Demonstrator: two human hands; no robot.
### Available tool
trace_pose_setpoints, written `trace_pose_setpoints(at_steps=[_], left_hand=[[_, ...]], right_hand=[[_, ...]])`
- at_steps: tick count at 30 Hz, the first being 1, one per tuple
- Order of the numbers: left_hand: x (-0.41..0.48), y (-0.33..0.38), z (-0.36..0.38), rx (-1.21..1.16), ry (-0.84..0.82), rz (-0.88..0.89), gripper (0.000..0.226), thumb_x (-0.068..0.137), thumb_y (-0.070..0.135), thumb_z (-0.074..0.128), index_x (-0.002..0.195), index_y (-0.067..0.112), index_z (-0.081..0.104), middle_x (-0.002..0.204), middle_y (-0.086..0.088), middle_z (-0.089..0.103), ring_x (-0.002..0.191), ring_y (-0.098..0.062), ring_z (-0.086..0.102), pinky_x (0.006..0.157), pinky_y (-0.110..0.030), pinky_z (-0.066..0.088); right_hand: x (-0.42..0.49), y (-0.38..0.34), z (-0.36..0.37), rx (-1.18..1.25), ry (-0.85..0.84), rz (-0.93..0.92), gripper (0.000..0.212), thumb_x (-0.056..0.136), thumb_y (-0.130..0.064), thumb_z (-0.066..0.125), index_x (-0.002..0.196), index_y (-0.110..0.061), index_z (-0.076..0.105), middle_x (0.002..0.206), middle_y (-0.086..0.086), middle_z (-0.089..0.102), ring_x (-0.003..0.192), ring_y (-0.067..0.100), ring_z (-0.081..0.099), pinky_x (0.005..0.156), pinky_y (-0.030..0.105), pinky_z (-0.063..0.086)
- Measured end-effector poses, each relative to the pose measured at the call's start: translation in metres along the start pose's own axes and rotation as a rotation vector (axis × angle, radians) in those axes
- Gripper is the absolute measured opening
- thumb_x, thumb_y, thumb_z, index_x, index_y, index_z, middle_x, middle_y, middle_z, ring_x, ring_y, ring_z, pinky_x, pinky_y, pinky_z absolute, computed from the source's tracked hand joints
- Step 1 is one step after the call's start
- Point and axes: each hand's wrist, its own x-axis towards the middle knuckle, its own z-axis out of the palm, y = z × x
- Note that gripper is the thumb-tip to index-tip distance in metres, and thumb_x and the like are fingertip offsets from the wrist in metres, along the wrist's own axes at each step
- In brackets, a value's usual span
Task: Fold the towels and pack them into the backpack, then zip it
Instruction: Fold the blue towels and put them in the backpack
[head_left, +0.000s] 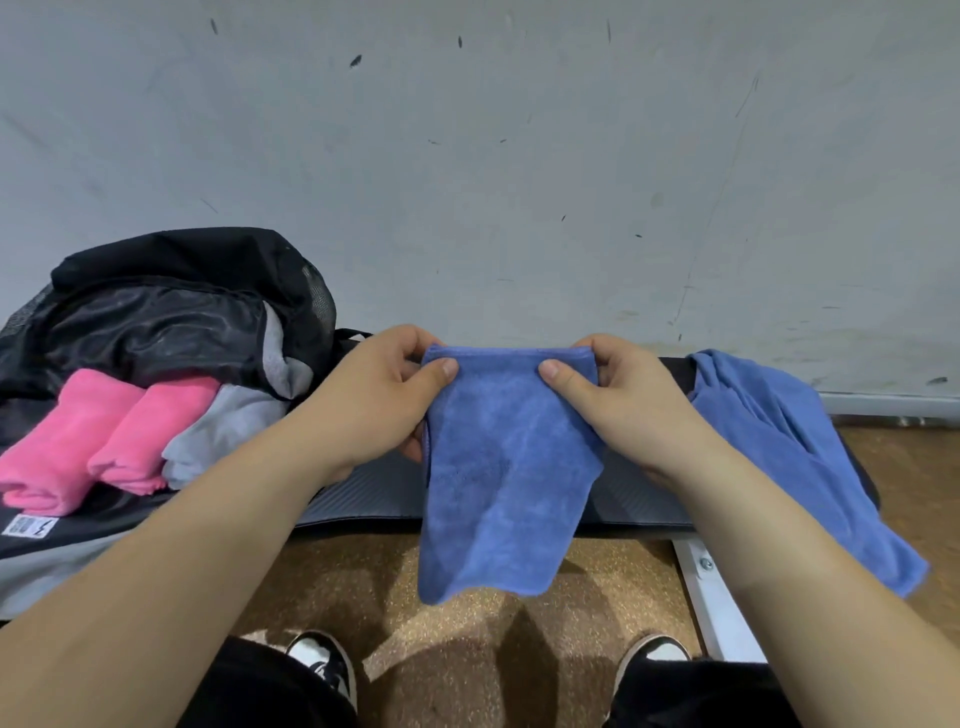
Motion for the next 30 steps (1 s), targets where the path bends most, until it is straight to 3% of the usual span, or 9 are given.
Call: trace_pose_setpoints(at_steps=[4,6,8,12,17,22,24,27,30], left_hand=[[0.029,-0.003,0.002,0.055,0.106,0.070,0.007,0.105,0.025,0.059,0.105,0.019,0.063,0.083,-0.010,0.077,0.067,-0.027,0.069,0.063,-0.046,0.064],[0.047,-0.006,0.005,0.154,0.155,0.112,0.004,0.102,0.023,0.063,0.102,0.021,0.067,0.088,-0.009,0.077,0.071,-0.021,0.067,0.070,-0.038,0.060],[0.063,-0.012,0.009,0.200,0.188,0.109,0.007,0.097,0.020,0.069,0.096,0.024,0.073,0.087,-0.001,0.076,0.072,-0.010,0.063,0.070,-0.026,0.052],[0.091,-0.024,0.014,0.106,0.348,0.068,0.012,0.092,0.021,0.070,0.090,0.028,0.079,0.076,0.016,0.071,0.073,-0.010,0.066,0.078,-0.040,0.063],[0.102,-0.021,0.016,0.116,0.449,0.129,0.015,0.096,0.015,0.068,0.095,0.026,0.078,0.083,0.016,0.073,0.067,0.002,0.067,0.069,-0.019,0.054],[0.087,-0.025,0.008,0.233,0.274,0.116,0.012,0.093,0.017,0.071,0.095,0.028,0.076,0.080,0.016,0.074,0.067,0.009,0.065,0.063,-0.007,0.044],[0.073,-0.030,0.002,0.361,0.162,0.152,0.010,0.092,0.019,0.072,0.094,0.029,0.076,0.078,0.016,0.073,0.069,0.010,0.063,0.063,-0.008,0.043],[0.053,-0.045,-0.002,0.509,0.051,0.215,0.013,0.090,0.019,0.076,0.095,0.031,0.074,0.086,0.015,0.071,0.074,0.003,0.062,0.070,-0.019,0.045],[0.038,-0.059,-0.002,0.605,-0.077,0.285,0.022,0.085,0.016,0.080,0.091,0.035,0.071,0.093,0.018,0.067,0.086,0.001,0.063,0.076,-0.020,0.046]], right_hand=[[0.021,0.005,0.003,-0.034,0.147,-0.066,0.015,0.095,-0.035,0.071,0.088,-0.022,0.072,0.073,0.002,0.068,0.064,0.017,0.057,0.061,0.037,0.046],[0.036,0.007,0.001,-0.135,0.220,-0.058,0.013,0.091,-0.037,0.074,0.084,-0.027,0.077,0.063,-0.005,0.058,0.056,0.010,0.046,0.057,0.029,0.039],[0.052,0.011,0.000,-0.151,0.260,-0.009,0.009,0.087,-0.038,0.077,0.082,-0.030,0.079,0.061,-0.006,0.058,0.055,0.011,0.048,0.059,0.033,0.045],[0.072,0.015,0.011,-0.044,0.292,-0.009,0.007,0.085,-0.025,0.077,0.081,-0.030,0.079,0.065,-0.006,0.071,0.066,0.021,0.068,0.071,0.044,0.063],[0.079,0.016,0.013,-0.097,0.304,-0.124,0.018,0.093,-0.017,0.069,0.087,-0.033,0.076,0.082,-0.011,0.076,0.072,0.007,0.069,0.065,0.024,0.056],[0.069,0.035,-0.003,-0.106,0.164,-0.103,0.009,0.091,-0.012,0.074,0.091,-0.020,0.076,0.085,-0.005,0.073,0.057,-0.003,0.062,0.055,0.008,0.041],[0.058,0.044,-0.008,-0.121,0.084,-0.111,0.011,0.088,-0.012,0.077,0.087,-0.022,0.074,0.078,-0.010,0.074,0.064,-0.001,0.065,0.061,0.011,0.045],[0.039,0.060,-0.013,-0.305,-0.027,-0.170,0.016,0.082,-0.015,0.081,0.083,-0.028,0.071,0.090,-0.008,0.071,0.085,0.006,0.066,0.075,0.021,0.050],[0.023,0.072,-0.009,-0.453,-0.168,-0.235,0.016,0.080,-0.018,0.083,0.084,-0.027,0.071,0.094,-0.007,0.064,0.088,0.008,0.062,0.080,0.033,0.054]])
